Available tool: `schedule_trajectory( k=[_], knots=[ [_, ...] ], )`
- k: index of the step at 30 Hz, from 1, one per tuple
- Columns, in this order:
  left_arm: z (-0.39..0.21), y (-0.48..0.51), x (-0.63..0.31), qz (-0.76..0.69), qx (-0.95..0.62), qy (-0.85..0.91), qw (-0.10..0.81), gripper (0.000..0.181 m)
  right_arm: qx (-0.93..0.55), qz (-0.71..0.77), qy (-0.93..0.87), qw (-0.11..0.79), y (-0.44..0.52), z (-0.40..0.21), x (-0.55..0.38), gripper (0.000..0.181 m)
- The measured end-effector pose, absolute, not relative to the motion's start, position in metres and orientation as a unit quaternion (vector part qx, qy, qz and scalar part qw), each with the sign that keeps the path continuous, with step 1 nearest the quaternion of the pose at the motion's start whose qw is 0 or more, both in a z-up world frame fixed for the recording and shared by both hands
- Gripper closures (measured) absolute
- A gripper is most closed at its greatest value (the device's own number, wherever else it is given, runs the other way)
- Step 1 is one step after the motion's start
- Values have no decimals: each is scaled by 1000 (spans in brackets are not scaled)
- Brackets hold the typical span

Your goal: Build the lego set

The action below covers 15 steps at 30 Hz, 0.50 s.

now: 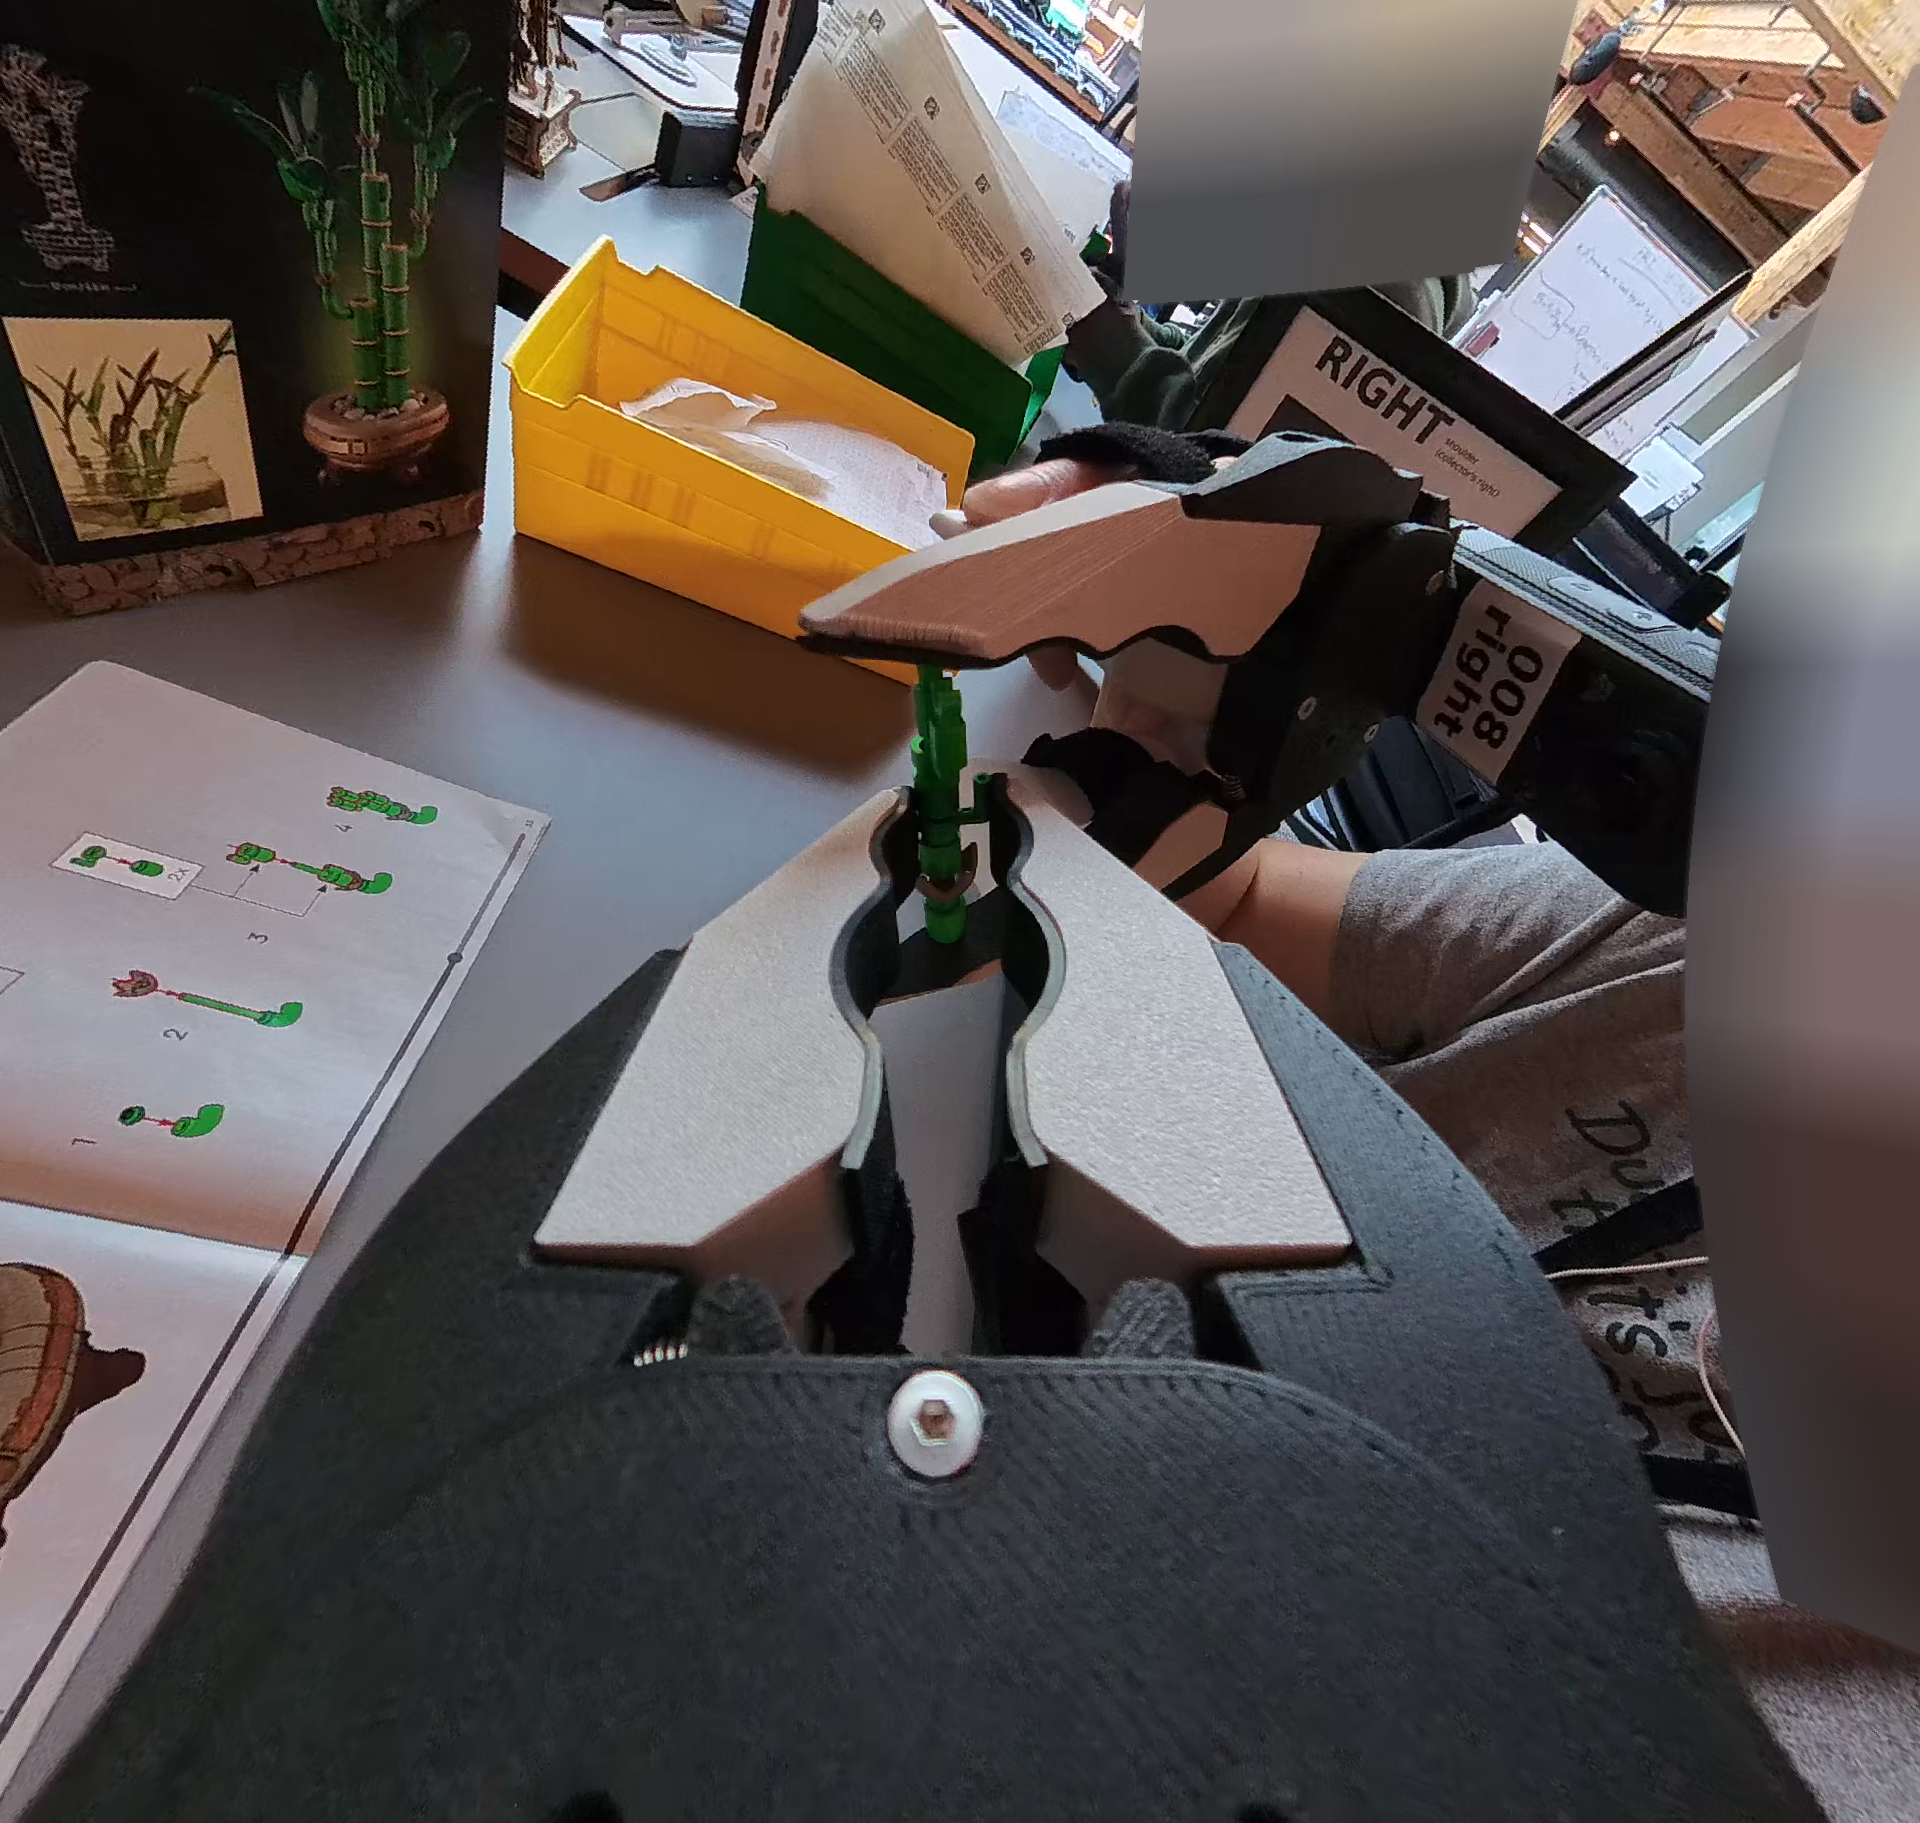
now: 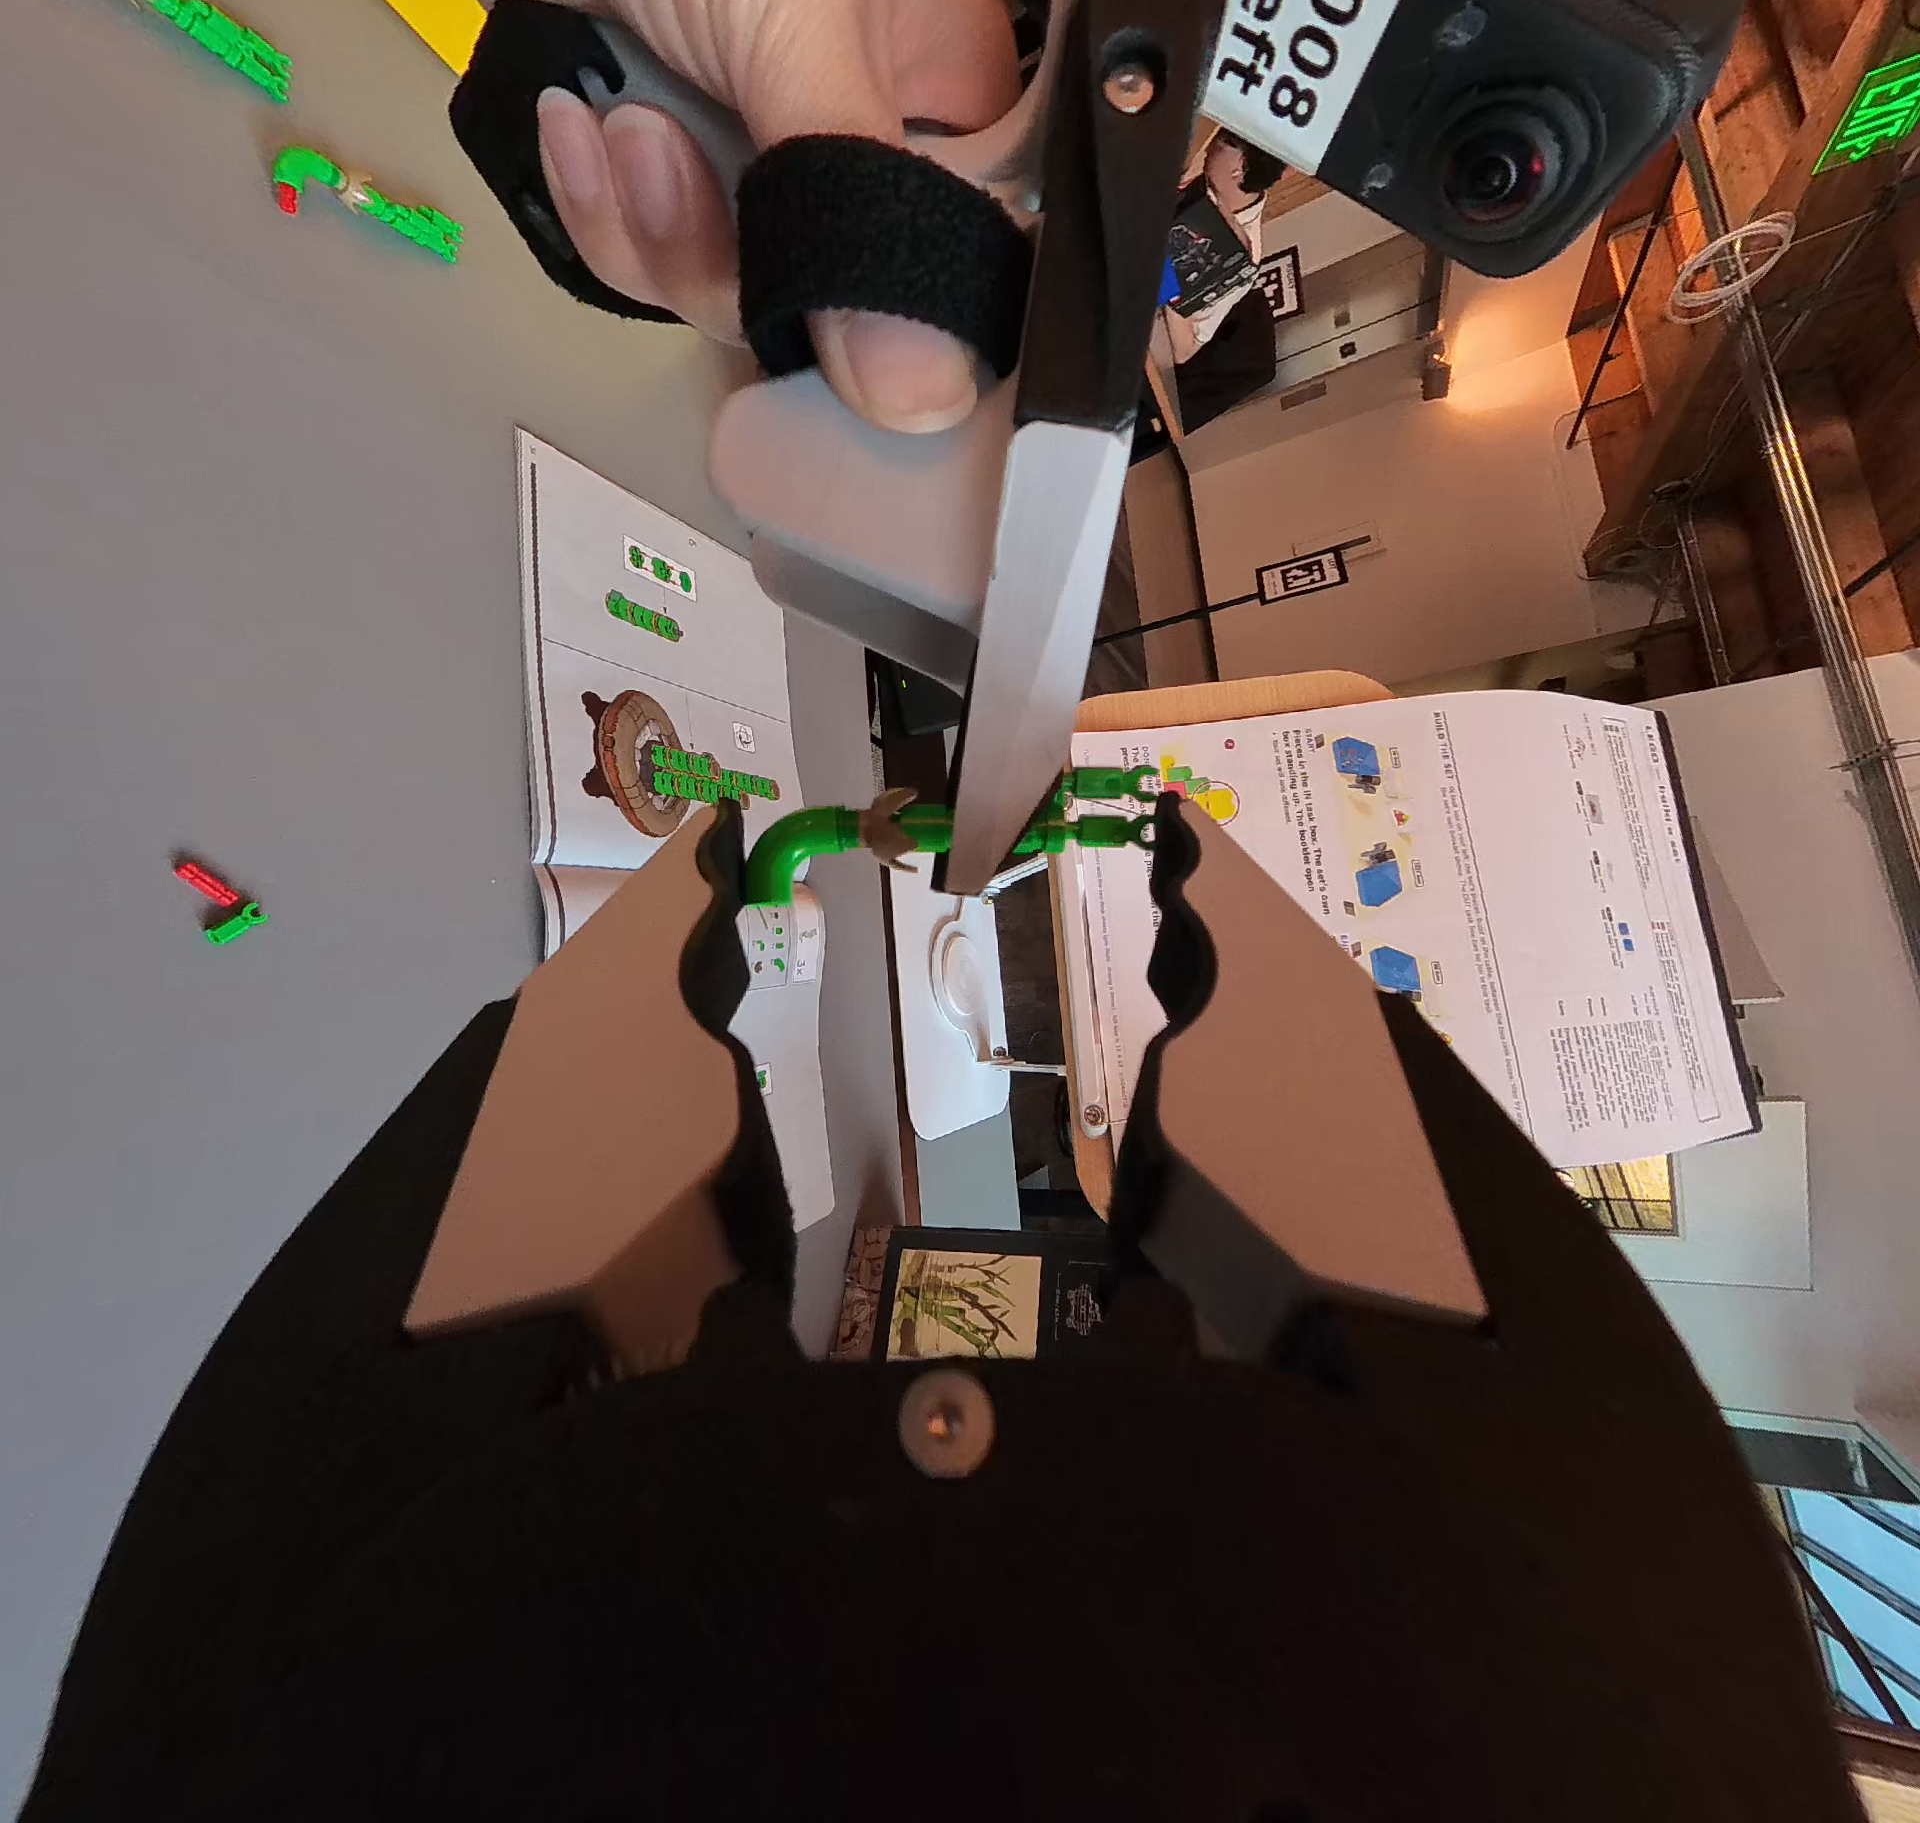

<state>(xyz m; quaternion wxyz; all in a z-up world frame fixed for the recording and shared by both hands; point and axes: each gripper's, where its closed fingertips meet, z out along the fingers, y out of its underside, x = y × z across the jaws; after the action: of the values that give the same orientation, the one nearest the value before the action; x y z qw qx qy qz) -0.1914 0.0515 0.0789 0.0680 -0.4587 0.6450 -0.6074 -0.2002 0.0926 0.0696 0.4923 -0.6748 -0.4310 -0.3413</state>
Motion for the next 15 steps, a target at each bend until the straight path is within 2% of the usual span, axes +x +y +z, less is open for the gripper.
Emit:
schedule_trajectory(
  k=[15],
  knots=[
    [79, 52, -191, -606, -460, 644, 70, 170, -674, -348, -432, 488, 93, 69, -200, 106]
  ],
)
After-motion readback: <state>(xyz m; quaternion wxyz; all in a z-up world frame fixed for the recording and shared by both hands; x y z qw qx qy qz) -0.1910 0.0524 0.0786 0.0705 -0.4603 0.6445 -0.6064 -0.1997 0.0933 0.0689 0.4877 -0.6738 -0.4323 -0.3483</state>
